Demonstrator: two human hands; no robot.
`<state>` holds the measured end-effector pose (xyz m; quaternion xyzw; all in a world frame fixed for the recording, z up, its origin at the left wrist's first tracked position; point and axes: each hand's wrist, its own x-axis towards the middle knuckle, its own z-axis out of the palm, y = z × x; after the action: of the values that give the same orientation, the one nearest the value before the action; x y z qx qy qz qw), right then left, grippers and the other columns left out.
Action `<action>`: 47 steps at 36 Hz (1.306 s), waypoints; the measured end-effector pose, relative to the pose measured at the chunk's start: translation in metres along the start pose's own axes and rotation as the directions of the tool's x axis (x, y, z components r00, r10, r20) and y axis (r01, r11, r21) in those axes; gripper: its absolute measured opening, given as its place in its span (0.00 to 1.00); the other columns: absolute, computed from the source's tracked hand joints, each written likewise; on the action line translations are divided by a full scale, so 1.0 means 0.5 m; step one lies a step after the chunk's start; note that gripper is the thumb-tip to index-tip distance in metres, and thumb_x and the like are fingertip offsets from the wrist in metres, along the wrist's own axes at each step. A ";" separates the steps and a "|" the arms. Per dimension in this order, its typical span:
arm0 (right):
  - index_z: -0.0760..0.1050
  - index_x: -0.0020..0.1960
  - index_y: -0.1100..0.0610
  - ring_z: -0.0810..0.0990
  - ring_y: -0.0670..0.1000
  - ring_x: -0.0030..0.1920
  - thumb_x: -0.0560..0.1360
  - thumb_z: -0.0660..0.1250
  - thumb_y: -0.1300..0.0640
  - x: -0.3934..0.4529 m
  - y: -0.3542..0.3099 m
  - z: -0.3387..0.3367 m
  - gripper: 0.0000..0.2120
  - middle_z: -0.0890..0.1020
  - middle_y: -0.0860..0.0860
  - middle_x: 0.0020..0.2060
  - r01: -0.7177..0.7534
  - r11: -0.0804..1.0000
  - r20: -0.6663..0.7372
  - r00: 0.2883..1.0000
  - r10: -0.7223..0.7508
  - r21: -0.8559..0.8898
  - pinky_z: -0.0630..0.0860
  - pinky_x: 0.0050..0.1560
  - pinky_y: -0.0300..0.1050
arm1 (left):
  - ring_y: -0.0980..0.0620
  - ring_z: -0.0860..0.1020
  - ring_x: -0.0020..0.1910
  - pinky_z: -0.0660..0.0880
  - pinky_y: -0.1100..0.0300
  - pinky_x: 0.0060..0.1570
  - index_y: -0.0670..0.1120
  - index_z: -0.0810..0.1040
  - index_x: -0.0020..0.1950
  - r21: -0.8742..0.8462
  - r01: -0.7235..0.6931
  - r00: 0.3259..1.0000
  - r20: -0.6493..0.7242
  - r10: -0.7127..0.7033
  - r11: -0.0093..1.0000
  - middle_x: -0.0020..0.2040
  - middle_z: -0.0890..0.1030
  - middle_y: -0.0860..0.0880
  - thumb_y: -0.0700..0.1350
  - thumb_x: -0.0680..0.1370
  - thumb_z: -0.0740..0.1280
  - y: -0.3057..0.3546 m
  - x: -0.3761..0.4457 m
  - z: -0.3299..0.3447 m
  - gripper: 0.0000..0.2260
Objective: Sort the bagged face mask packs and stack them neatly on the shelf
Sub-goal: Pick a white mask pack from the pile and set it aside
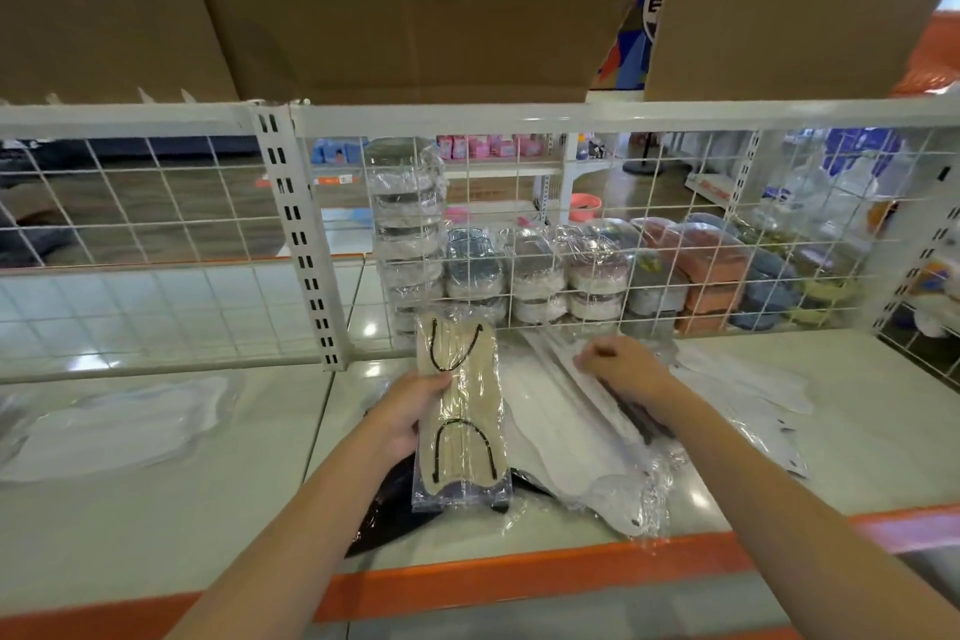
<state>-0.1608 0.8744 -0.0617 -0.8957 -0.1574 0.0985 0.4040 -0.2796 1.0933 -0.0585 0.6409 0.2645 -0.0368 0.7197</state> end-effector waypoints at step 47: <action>0.68 0.58 0.58 0.72 0.45 0.35 0.73 0.61 0.37 -0.008 -0.146 0.222 0.26 0.72 0.46 0.39 -0.021 0.898 0.075 0.995 0.060 -0.440 0.75 0.43 0.44 | 0.45 0.82 0.41 0.78 0.49 0.50 0.33 0.77 0.55 -0.312 -0.115 0.991 0.026 0.130 0.943 0.45 0.82 0.38 0.31 0.75 0.65 -0.029 -0.018 -0.246 0.09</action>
<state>-0.2131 0.9952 -0.0790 -0.9617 -0.1741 0.1076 0.1824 -0.3340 1.2038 -0.0725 0.5343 0.2101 0.0352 0.8180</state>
